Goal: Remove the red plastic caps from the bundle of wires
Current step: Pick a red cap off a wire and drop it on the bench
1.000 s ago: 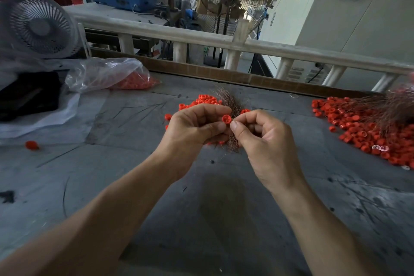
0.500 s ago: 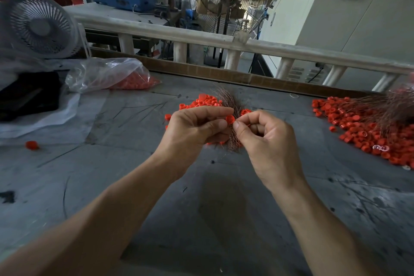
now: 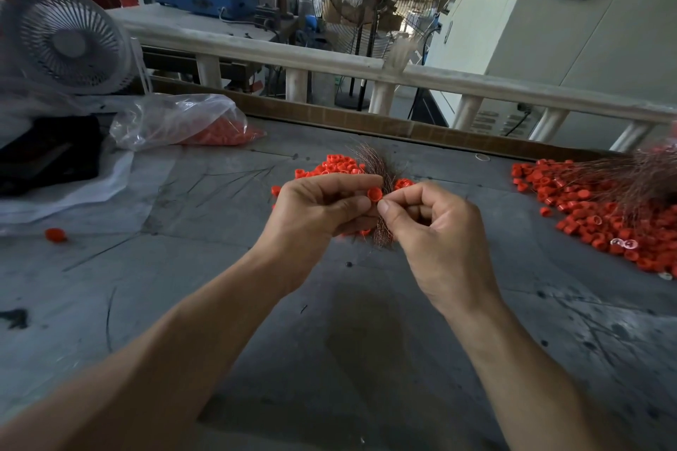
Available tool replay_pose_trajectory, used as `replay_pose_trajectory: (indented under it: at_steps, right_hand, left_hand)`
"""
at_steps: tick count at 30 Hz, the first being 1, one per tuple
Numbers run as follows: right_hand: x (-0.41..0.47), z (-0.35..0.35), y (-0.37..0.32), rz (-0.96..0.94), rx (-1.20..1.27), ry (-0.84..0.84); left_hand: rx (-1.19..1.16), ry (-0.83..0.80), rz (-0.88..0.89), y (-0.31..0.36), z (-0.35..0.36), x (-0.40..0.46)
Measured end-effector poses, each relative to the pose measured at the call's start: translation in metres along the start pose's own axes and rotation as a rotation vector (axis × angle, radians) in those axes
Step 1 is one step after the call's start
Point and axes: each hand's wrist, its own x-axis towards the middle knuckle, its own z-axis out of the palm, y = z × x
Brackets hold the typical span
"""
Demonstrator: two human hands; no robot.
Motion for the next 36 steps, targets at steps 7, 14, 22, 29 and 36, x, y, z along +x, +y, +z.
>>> replay_pose_trajectory:
  at_steps: [7,14,22,29,36]
  right_hand:
    - [0.0004,-0.0004,0.0002,-0.002,0.022,0.017]
    - [0.0027,-0.0023,0.0026,-0.009,0.131,-0.029]
    - [0.0041,-0.0046,0.003,0.116,0.288,-0.085]
    - [0.0036,-0.0025,0.0038,0.228,0.385,-0.194]
    - [0.0038,-0.002,0.0045,0.237,0.399,-0.257]
  left_hand:
    - [-0.022,-0.004,-0.016,0.0019,-0.0011,-0.0001]
    - [-0.046,-0.004,-0.036,0.0031,-0.0011,0.0003]
    - [-0.041,-0.053,-0.041,0.0048,-0.0024,0.0007]
    - [-0.067,-0.069,-0.038,0.0061,-0.0034,0.0013]
    - [-0.096,-0.063,-0.062,0.009,-0.0046,0.0013]
